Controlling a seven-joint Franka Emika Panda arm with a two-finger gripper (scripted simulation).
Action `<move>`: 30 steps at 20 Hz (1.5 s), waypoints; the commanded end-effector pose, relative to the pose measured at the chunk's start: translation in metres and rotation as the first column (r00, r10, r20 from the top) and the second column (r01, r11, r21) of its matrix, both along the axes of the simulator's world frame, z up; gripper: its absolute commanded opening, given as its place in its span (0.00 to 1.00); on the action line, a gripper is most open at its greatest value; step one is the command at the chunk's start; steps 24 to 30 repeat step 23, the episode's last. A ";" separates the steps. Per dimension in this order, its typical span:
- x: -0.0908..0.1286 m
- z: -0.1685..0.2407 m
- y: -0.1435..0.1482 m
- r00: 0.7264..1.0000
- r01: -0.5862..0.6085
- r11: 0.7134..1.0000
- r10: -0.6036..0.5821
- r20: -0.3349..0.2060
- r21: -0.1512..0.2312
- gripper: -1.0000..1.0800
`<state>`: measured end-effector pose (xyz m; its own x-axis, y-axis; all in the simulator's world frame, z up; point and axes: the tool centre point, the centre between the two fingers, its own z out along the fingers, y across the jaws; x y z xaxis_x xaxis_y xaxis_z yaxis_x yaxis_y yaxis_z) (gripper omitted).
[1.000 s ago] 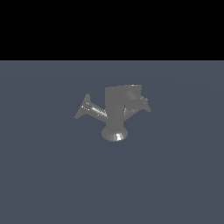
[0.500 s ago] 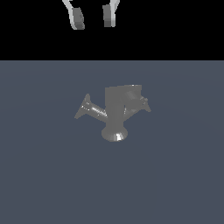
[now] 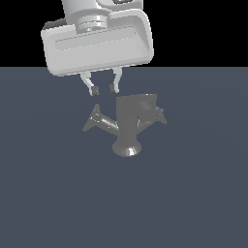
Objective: Turn on the faucet by rotating a designated handle.
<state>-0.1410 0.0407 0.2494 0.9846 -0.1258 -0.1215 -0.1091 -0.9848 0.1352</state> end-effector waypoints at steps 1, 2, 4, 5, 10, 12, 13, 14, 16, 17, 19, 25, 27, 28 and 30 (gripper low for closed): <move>0.028 -0.016 0.023 0.995 0.088 0.995 -0.090 0.040 0.051 0.41; 0.028 -0.016 0.019 0.995 0.094 0.994 -0.096 0.040 0.056 0.41; -0.003 -0.056 0.044 1.000 -0.007 1.000 0.008 -0.022 0.016 0.34; 0.024 -0.051 0.012 0.999 0.048 0.999 -0.047 0.018 -0.011 0.60; 0.055 -0.079 0.035 0.998 0.000 0.999 0.002 0.064 -0.043 0.21; 0.099 -0.041 -0.013 0.981 0.082 0.995 -0.072 0.180 -0.049 0.04; 0.015 -0.051 0.002 0.994 0.011 0.997 -0.003 0.110 -0.071 0.14; 0.017 -0.094 0.043 0.997 -0.062 0.994 0.065 0.038 -0.088 0.14; 0.155 -0.069 0.074 0.982 0.089 0.995 -0.081 0.168 -0.039 0.20; 0.135 -0.028 -0.043 0.959 0.129 0.991 -0.113 0.259 -0.046 0.12; 0.115 -0.050 -0.076 0.945 0.226 0.972 -0.203 0.256 -0.063 0.14; 0.147 -0.049 -0.077 0.919 0.239 0.970 -0.211 0.333 -0.048 0.27; 0.147 -0.049 -0.077 0.919 0.239 0.970 -0.211 0.333 -0.048 0.27; 0.147 -0.049 -0.077 0.919 0.239 0.970 -0.211 0.333 -0.048 0.27; 0.147 -0.049 -0.077 0.919 0.239 0.970 -0.211 0.333 -0.048 0.27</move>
